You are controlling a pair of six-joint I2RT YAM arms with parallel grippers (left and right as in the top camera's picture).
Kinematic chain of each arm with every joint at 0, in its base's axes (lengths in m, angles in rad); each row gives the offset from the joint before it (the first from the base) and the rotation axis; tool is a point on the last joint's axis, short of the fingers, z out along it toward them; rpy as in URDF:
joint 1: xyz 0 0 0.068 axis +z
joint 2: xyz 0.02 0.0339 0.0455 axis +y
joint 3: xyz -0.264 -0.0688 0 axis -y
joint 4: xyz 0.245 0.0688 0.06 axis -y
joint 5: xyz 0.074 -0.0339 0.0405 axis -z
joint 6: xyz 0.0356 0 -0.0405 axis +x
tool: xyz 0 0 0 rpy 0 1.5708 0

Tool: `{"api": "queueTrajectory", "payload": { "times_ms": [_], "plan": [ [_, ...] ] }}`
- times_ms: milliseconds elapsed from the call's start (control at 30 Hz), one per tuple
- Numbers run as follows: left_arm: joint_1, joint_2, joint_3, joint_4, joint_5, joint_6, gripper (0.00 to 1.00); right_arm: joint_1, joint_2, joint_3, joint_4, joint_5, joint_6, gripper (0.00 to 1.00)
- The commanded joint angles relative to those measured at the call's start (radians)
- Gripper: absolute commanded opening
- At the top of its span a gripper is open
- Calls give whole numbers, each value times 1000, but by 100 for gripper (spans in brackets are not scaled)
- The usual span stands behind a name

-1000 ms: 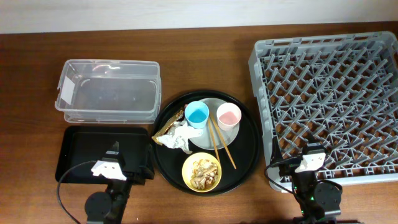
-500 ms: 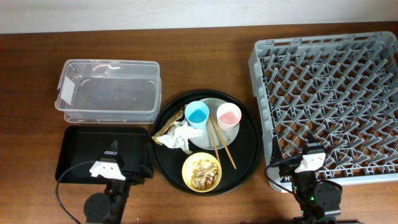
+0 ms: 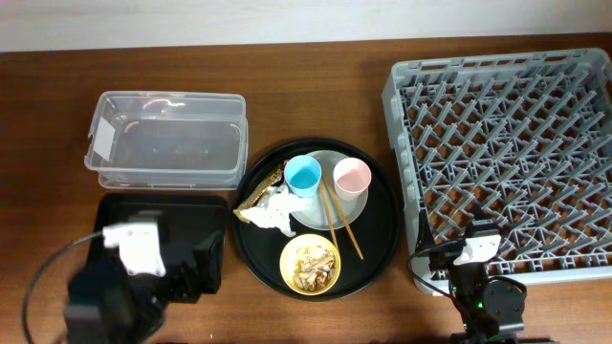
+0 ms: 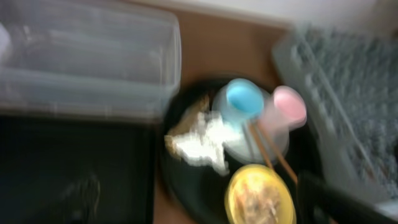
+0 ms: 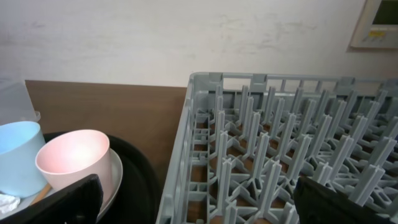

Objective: Sort waste into correct bins and load items into the dishwasher rack
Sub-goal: 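Reach the left gripper to the crumpled tissue on the round tray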

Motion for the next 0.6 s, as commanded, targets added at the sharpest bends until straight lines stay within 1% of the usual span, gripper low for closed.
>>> {"api": "queueTrajectory", "payload": {
  "times_ms": [0,67,100,133,167,233,300,400,467,500,533,567],
  "plan": [
    [-4,298,283,-176,135,16,99,5,-9,-5,-5,5,-2,99],
    [-4,394,353,-229,137,16,97,5,-9,-5,-5,5,-2,99],
    [-4,438,361,-235,153,16,69,5,-9,-5,-5,5,-2,99],
    [-4,468,360,-237,170,11,22,5,-9,-5,-5,5,-2,99],
    [-4,500,359,-251,184,-14,0,5,-9,-5,-5,5,-2,99],
    [-6,566,342,-274,171,-85,0,5,-9,-5,-5,5,-2,99],
    [-45,604,295,-252,86,-139,0,5,-9,-5,-5,5,-2,99],
    [-140,620,203,-168,-45,-234,0,5,-9,-5,-5,5,-2,99],
    [-206,626,141,-95,-70,-278,1,5,-9,-5,-5,5,-2,99],
    [-237,630,110,-54,-69,-292,9,5,-9,-5,-5,5,-2,99],
    [-266,632,80,-13,-69,-307,41,5,-9,-5,-5,5,-2,99],
    [-294,635,45,39,-69,-312,71,5,-9,-5,-5,5,-2,99]
  ]
}}
